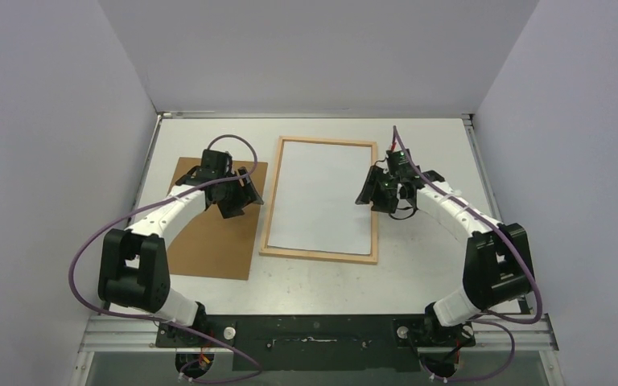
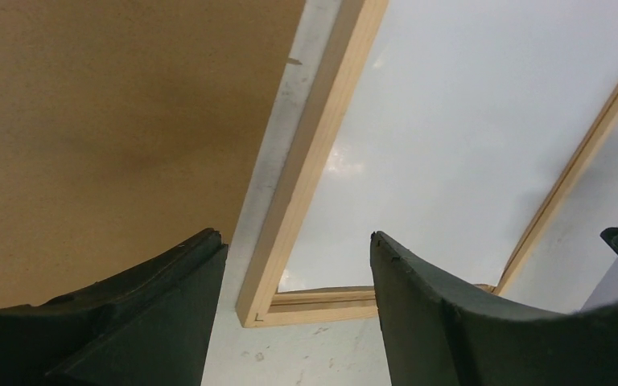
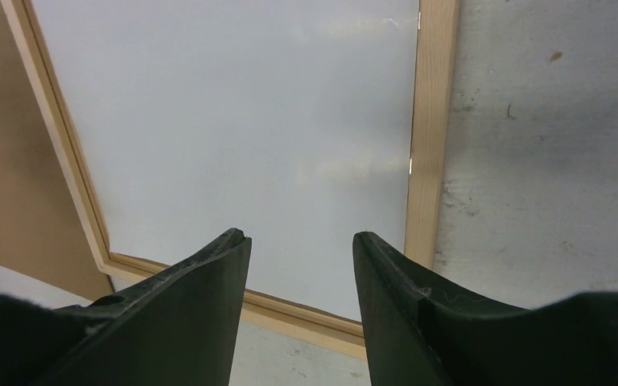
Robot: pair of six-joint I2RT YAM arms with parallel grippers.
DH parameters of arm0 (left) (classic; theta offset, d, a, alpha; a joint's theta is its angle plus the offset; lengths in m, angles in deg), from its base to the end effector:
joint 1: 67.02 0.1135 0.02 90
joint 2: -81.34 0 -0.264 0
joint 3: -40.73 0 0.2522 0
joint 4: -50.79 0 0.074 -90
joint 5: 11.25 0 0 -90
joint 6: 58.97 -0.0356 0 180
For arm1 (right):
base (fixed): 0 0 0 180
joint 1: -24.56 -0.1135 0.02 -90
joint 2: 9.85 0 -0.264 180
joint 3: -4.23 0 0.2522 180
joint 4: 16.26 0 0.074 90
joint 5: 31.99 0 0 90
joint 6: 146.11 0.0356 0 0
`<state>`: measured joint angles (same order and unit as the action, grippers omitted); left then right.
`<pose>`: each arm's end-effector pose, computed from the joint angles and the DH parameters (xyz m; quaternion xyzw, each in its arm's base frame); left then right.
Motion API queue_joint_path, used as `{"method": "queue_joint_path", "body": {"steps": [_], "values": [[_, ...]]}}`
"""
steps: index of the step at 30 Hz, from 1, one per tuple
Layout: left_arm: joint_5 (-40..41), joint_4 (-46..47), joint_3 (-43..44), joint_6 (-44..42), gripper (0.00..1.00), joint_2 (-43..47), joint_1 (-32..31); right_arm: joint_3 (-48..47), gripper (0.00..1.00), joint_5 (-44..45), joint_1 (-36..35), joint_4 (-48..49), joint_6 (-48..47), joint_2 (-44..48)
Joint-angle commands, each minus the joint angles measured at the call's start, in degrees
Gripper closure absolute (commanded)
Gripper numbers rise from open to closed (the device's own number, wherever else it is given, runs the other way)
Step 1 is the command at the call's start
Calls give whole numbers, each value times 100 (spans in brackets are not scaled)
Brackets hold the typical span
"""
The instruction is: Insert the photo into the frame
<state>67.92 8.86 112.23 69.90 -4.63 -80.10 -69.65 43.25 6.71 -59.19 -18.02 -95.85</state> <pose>0.2965 -0.0758 0.2231 -0.1861 0.9351 -0.2072 0.2191 0.2926 0.1037 0.2350 0.1282 0.9380 0.2479 0.2056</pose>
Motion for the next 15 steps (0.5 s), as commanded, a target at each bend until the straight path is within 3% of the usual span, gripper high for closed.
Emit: {"method": "queue_joint_path", "body": {"steps": [1,15], "values": [[172,-302,257,-304,36,-147,248,53,50,-311,-16,15,-175,-418],[-5,-170,252,-425,38,-426,889,186,51,122,289,-359,151,-848]]}}
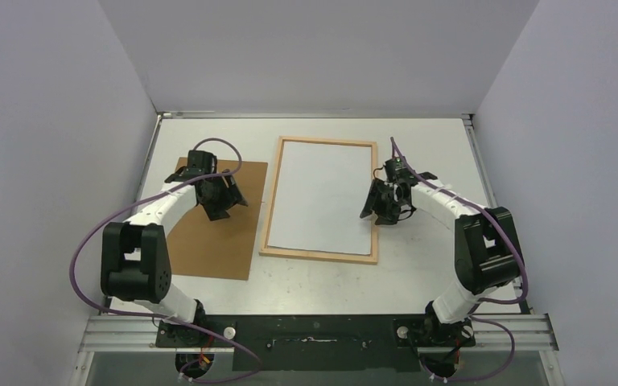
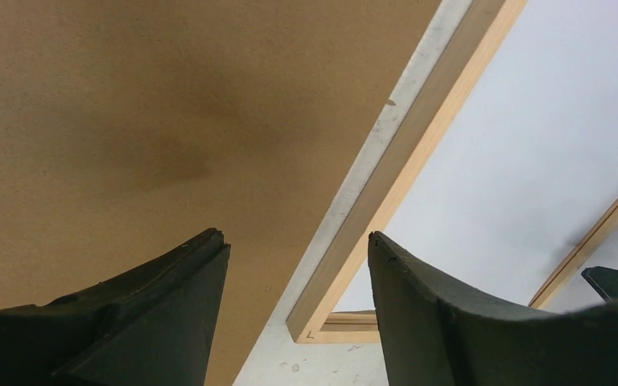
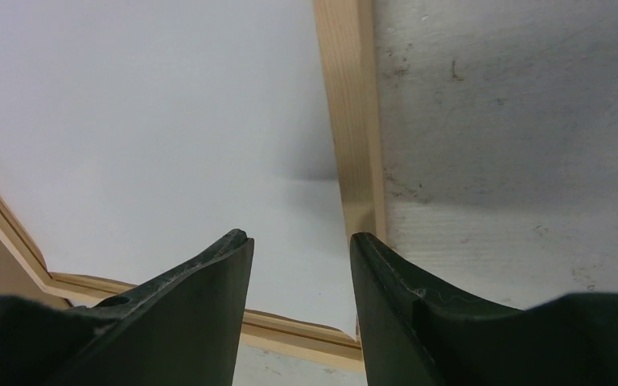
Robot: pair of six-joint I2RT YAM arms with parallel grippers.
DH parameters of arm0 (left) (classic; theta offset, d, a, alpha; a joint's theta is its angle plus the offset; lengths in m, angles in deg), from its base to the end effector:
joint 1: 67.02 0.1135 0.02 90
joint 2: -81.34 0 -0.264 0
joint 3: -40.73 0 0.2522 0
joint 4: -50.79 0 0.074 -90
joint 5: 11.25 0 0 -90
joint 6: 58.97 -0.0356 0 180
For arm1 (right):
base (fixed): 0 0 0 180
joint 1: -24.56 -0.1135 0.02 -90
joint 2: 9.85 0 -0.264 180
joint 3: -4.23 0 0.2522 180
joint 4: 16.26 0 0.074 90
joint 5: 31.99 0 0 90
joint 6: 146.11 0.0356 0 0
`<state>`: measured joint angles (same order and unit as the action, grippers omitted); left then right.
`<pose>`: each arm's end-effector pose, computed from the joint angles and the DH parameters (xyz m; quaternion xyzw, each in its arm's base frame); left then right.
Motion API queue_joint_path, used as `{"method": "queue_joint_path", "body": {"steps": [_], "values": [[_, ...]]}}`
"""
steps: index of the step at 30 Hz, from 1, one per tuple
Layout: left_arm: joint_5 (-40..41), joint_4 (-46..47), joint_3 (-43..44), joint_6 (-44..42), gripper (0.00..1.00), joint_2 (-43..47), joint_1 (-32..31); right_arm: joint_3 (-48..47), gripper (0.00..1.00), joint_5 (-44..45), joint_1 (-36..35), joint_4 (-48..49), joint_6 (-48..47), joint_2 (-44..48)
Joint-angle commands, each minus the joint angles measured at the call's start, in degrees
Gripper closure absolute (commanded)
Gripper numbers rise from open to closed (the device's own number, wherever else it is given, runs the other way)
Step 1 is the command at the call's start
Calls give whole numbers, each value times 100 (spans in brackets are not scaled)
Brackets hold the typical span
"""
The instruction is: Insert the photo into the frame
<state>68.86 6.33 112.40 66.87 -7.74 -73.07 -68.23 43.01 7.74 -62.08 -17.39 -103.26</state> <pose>0.3055 -0.0385 0.2058 -0.2282 0.9393 -0.1646 0.1962 0.2979 0.0997 0.1873 0.1587 0.9585 0.2061 0.1171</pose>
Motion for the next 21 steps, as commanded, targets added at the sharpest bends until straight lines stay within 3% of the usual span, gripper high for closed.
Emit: {"method": "queue_joint_path", "body": {"steps": [1,7,13,21], "values": [[-101,100,249,-125,38,-140,229,61,51,109,238,-58,78,-156],[-39,56,580,-276,38,-356,566,22,51,32,484,-147,-115,-318],[-13,-75,1059,-461,38,-692,1333,-323,51,217,491,-543,-699,-543],[-82,-206,1689,-764,38,-1119,1979,-581,57,509,495,-853,-1126,-885]]}}
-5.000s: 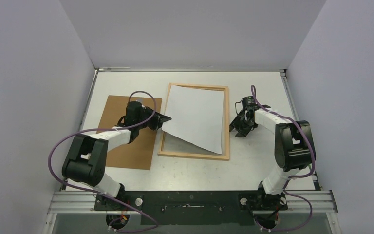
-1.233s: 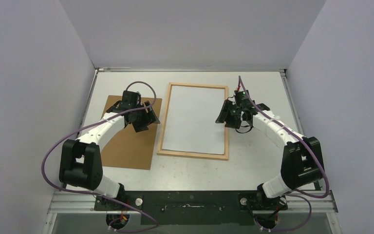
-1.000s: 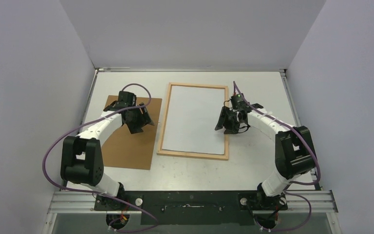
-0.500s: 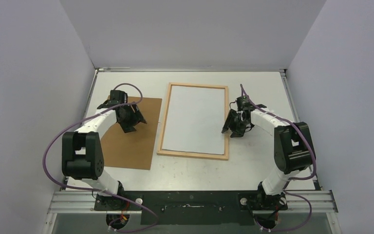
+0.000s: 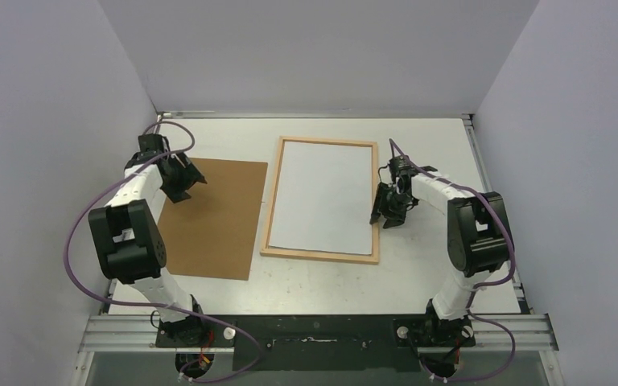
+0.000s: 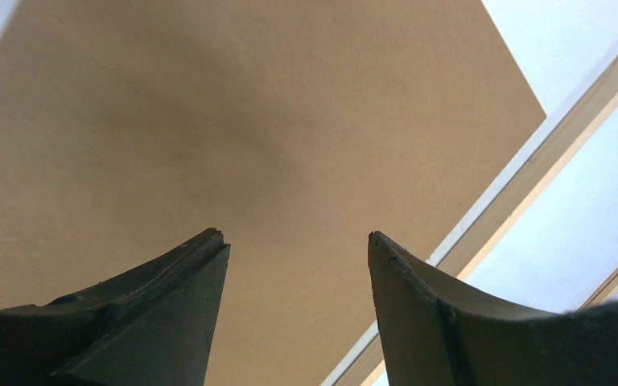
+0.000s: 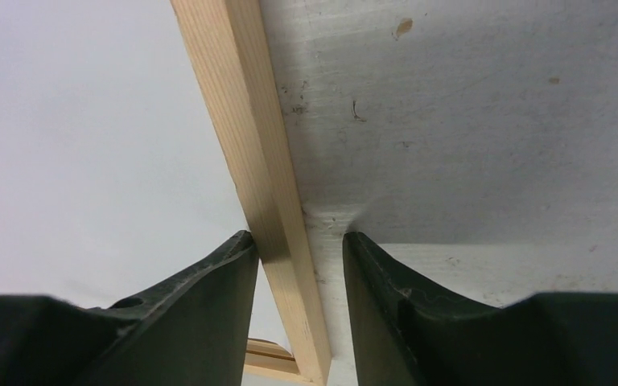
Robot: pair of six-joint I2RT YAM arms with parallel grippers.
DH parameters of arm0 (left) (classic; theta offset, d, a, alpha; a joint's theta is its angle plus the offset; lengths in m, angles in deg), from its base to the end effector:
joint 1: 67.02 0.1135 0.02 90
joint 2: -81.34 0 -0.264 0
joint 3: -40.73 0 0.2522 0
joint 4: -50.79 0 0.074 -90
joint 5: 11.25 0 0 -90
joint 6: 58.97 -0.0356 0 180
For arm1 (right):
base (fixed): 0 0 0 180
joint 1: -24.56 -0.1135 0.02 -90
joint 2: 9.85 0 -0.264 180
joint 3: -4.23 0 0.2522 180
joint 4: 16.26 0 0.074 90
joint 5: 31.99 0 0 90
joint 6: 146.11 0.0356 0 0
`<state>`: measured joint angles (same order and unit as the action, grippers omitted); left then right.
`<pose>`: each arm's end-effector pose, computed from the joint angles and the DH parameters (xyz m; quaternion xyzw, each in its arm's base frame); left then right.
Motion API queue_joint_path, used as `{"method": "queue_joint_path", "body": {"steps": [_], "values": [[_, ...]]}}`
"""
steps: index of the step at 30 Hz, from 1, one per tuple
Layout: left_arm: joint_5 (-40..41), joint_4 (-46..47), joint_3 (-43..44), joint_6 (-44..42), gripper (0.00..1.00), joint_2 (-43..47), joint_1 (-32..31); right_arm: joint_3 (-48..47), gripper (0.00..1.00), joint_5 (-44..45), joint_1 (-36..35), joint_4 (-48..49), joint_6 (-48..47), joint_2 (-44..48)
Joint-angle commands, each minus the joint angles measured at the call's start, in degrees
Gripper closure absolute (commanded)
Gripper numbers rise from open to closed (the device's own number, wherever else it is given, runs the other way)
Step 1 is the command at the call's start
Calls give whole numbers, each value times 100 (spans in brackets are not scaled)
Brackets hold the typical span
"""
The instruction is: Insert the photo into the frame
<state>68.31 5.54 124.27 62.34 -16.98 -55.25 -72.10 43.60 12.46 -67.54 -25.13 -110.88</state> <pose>0.3503 0.0664 0.2159 -0.3313 0.9034 -0.1303 0.2388 0.3168 0.0770 0.1620 0.1464 0.9739 0.1602 0.0669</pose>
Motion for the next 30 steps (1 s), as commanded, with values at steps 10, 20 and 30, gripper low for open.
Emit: {"method": "queue_joint_path", "body": {"steps": [10,20,30], "values": [[125,-401,948,-720,38,-568,1010,-693,62,865,-12,-751,-352,54],[510,-812,1744,-1439,36,-1268,1198,-1830,50,462,-305,-619,13,242],[719,-654,1762,-1906,23,-1587,1214,-2382,40,-51,-1503,882,866,-229]]}}
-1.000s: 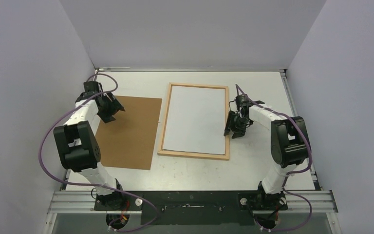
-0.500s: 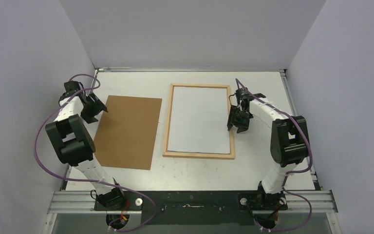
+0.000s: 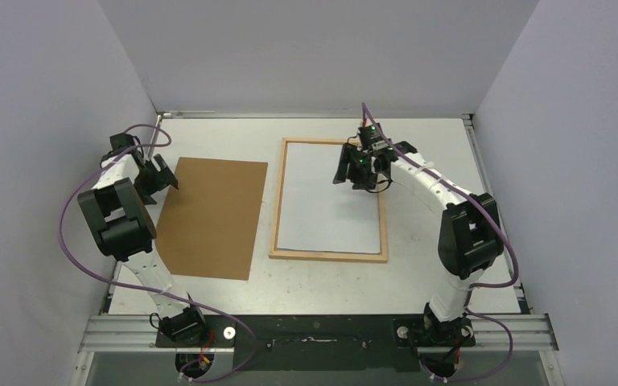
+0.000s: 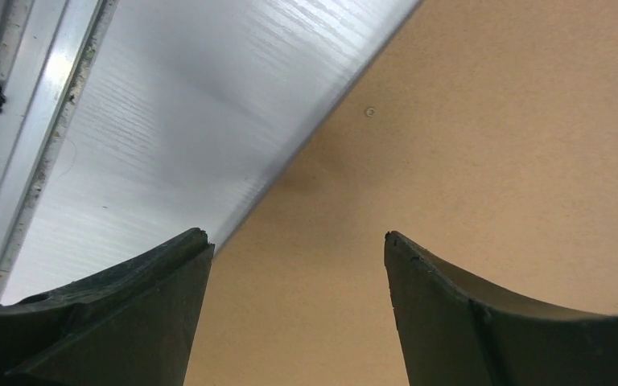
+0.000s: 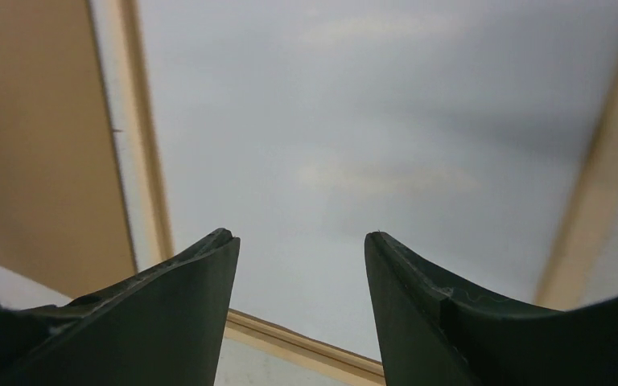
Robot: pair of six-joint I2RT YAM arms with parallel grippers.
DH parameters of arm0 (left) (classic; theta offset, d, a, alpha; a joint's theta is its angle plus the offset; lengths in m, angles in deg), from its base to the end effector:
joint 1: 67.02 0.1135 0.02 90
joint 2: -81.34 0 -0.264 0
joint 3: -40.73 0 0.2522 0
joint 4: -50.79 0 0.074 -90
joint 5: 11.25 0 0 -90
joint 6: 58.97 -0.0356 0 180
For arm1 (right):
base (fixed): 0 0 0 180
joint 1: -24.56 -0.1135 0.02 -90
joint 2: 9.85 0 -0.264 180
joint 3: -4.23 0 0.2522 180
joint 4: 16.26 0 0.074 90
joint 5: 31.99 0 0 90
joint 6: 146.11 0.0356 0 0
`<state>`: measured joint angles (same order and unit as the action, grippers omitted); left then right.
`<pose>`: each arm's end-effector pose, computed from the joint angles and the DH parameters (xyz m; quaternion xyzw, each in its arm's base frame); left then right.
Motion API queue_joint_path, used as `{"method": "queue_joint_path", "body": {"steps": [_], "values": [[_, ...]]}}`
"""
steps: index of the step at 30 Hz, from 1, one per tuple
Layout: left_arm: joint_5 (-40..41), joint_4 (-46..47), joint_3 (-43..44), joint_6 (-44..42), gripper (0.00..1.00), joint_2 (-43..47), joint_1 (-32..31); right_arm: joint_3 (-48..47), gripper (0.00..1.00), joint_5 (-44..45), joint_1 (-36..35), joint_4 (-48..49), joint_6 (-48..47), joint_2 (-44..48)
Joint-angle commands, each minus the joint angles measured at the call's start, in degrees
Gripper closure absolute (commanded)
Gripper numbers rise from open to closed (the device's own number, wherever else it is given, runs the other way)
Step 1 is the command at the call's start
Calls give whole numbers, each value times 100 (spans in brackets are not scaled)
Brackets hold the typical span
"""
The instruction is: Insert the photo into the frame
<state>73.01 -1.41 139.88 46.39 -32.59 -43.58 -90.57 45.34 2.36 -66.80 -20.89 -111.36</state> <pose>0.3810 0.1613 0.1898 -0.3156 0.9264 -0.0349 0.2023 0.3507 0.1516 0.2513 0.0772 0.9510 0.2275 0.1949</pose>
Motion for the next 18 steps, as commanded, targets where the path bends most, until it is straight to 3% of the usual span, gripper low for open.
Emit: {"method": "queue_joint_path", "body": {"steps": [1,10,18], "values": [[317,56,181,-313,23,-24,46,-604,40,-231,-609,954,550,-257],[1344,103,-104,-84,23,3,35,-1124,41,-293,-1439,2063,1937,-1150],[984,263,-510,165,23,33,20,-1782,42,243,-2076,1905,2135,-1784]]}}
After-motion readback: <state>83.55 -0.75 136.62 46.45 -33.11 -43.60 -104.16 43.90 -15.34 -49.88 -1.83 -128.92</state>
